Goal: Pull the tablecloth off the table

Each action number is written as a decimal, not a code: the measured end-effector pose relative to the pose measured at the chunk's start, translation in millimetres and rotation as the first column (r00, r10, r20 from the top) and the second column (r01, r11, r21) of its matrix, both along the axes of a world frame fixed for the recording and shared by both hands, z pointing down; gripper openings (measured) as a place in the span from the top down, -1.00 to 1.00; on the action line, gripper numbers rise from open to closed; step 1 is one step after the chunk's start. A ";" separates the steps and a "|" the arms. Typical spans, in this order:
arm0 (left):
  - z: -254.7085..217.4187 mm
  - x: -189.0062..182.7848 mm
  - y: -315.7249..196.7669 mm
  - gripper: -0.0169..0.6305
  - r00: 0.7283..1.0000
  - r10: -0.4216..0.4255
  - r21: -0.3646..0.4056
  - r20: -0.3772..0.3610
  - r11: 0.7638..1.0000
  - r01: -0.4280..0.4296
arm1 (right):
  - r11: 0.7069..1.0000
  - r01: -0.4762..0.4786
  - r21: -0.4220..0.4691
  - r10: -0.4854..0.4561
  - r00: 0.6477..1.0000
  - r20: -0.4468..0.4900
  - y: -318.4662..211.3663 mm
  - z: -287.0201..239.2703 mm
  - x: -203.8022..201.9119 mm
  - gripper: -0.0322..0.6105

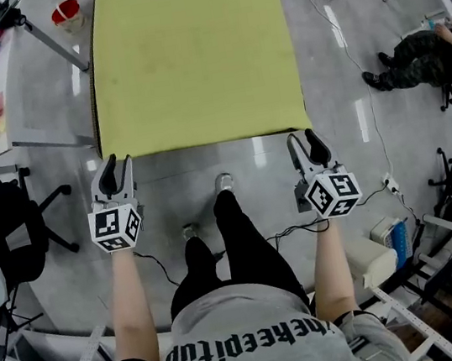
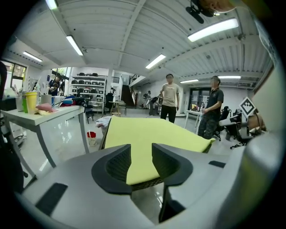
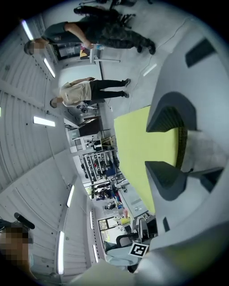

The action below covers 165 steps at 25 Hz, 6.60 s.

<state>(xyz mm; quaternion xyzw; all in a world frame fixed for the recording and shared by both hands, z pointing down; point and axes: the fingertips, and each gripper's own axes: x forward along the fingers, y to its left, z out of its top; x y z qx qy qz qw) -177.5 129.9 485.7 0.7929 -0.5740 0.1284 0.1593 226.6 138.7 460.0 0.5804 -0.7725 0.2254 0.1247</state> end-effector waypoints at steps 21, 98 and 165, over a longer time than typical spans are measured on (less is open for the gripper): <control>86.6 -38.4 -13.0 0.28 0.978 -0.207 -0.148 0.007 0.967 0.206 | 0.979 -0.152 -0.138 0.151 0.988 -0.015 -22.7 99.2 66.1 0.07; -68.4 -41.8 29.5 0.86 0.996 -0.075 0.048 -0.041 0.996 0.077 | 0.984 -0.120 0.131 0.126 0.991 -0.041 32.8 -67.1 30.5 0.83; -82.7 -42.3 -381.6 0.87 1.000 0.020 0.080 0.003 0.997 -0.020 | 0.961 -0.224 0.165 0.234 0.971 -0.045 -327.5 -81.3 31.2 0.83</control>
